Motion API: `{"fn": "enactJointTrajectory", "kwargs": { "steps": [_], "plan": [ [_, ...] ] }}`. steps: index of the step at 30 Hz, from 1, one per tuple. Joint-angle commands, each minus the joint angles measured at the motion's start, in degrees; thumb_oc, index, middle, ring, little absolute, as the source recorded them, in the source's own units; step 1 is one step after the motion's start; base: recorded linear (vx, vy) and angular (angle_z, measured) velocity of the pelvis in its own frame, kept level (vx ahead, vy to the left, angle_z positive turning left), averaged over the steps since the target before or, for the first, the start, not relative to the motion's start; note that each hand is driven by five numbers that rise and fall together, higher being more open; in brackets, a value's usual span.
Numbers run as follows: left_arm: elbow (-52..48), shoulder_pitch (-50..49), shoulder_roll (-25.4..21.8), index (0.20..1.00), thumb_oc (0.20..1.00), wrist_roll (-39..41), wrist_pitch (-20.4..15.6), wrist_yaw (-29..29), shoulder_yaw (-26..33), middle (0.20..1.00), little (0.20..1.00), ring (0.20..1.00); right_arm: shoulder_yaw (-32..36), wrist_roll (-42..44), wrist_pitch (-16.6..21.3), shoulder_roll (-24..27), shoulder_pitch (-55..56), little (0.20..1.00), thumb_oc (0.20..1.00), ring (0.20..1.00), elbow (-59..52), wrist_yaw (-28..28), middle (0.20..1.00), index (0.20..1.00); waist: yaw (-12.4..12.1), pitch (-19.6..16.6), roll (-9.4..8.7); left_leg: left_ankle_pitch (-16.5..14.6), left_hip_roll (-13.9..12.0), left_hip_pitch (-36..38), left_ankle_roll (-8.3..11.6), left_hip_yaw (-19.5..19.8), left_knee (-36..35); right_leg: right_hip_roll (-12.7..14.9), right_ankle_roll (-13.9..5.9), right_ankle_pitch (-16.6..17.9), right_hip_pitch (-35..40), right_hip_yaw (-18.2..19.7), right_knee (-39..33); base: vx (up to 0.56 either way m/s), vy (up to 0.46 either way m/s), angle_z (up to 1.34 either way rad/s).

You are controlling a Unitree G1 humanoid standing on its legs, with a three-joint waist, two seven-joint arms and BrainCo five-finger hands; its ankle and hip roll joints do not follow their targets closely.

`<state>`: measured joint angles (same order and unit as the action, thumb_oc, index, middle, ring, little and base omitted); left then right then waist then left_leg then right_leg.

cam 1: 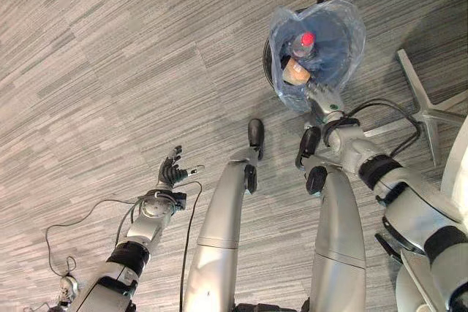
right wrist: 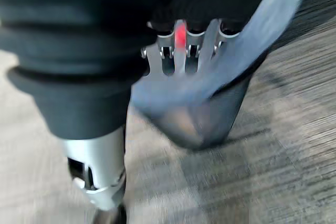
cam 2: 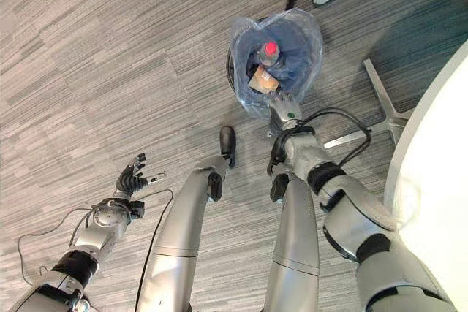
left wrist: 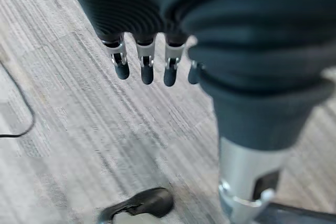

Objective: Gather garbage on tea table into small bin, then transfer packed bag to large trash can.

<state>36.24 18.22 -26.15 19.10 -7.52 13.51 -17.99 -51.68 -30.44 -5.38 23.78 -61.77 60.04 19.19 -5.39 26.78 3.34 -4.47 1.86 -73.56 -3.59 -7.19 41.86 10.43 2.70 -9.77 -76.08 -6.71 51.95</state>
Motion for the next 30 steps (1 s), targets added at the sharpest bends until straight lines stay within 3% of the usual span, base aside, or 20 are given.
{"fn": "enactJointTrajectory", "kwargs": {
  "steps": [1,9,11,13,21,22,25,28,30],
  "plan": [
    [0.00,-1.88,-0.63,1.000,1.000,0.06,-1.62,1.08,0.70,1.000,1.000,1.000,3.18,2.93,0.52,3.07,0.04,0.200,0.200,0.200,-3.26,0.91,0.200,0.200,-0.79,0.44,1.58,-5.37,0.18,2.01,2.49,3.47,1.67,0.84,-5.22,1.50,2.55,2.61,-5.95,-0.02,0.005,0.11],
    [0.77,-2.15,1.37,1.000,1.000,-0.57,-0.43,0.59,2.39,1.000,1.000,1.000,13.50,11.31,2.56,6.18,5.79,0.200,0.200,0.200,-16.37,3.99,0.200,0.200,0.23,-0.36,0.24,-3.34,-0.12,9.85,2.58,3.57,-6.55,0.03,-6.05,3.86,9.72,2.12,-12.51,-0.06,0.005,0.00],
    [0.72,-2.75,1.96,1.000,1.000,-0.96,0.22,0.04,3.66,1.000,1.000,1.000,21.91,21.13,5.00,4.03,12.37,0.200,0.200,0.200,-23.22,3.60,0.200,0.200,1.00,-0.72,-0.27,-2.30,0.11,17.43,2.75,3.54,-11.58,-0.02,-6.86,5.66,16.60,1.53,-16.86,-0.10,0.003,-0.04],
    [0.91,-3.45,2.25,1.000,1.000,-0.84,0.47,-0.24,4.33,1.000,1.000,1.000,24.88,24.62,6.24,3.04,15.60,0.200,0.200,0.200,-26.32,2.98,0.200,0.200,1.35,-0.74,-0.69,-2.09,0.22,21.11,2.74,3.62,-13.18,0.12,-7.19,6.39,19.87,1.10,-18.47,-0.04,0.000,-0.03],
    [1.32,-7.73,3.12,1.000,1.000,-1.21,1.58,-1.85,7.42,1.000,1.000,1.000,30.66,32.72,9.90,-0.27,29.72,0.200,0.200,0.200,-40.39,-2.53,0.200,0.200,2.78,-1.83,-2.85,-0.72,0.50,40.48,3.27,4.01,-23.65,-0.04,-8.37,8.85,38.59,-0.90,-29.24,0.01,0.008,-0.04],
    [1.57,-9.81,3.94,1.000,1.000,-1.91,1.91,-2.37,7.95,1.000,1.000,1.000,32.22,34.69,11.03,-1.47,34.63,0.200,0.200,0.200,-44.68,-4.41,0.200,0.200,3.38,-3.54,-3.72,2.08,0.68,47.46,3.34,3.74,-29.31,0.05,-8.45,11.69,45.90,-2.24,-35.33,0.02,0.008,-0.11],
    [1.40,-15.55,4.94,1.000,1.000,-4.05,2.71,-3.61,10.36,1.000,1.000,1.000,35.55,39.92,12.80,-4.22,43.42,0.200,0.200,0.200,-52.43,-8.50,0.200,0.200,4.11,-10.06,-5.69,3.21,0.16,59.91,4.22,2.88,-37.52,-0.57,-10.19,13.79,59.67,-3.46,-45.28,0.18,0.038,0.11],
    [-2.61,-21.02,4.36,1.000,1.000,-5.42,3.05,-5.19,12.30,1.000,1.000,1.000,36.20,42.18,12.89,-4.51,46.51,0.200,0.200,0.200,-58.06,-12.15,0.200,0.200,3.94,-13.70,-6.64,2.20,0.76,66.15,3.59,0.98,-40.01,-1.14,-11.47,15.80,64.75,-2.09,-49.16,0.13,0.155,-0.27],
    [-3.60,-21.95,4.18,1.000,1.000,-5.85,3.05,-5.60,12.46,1.000,1.000,1.000,35.87,42.20,12.83,-4.66,46.33,0.200,0.200,0.200,-59.43,-12.98,0.200,0.200,3.72,-13.97,-6.92,2.20,0.72,67.37,3.36,0.46,-40.83,-1.38,-11.87,16.62,65.00,-1.35,-49.26,-0.01,0.104,-0.38]
  ]
}}
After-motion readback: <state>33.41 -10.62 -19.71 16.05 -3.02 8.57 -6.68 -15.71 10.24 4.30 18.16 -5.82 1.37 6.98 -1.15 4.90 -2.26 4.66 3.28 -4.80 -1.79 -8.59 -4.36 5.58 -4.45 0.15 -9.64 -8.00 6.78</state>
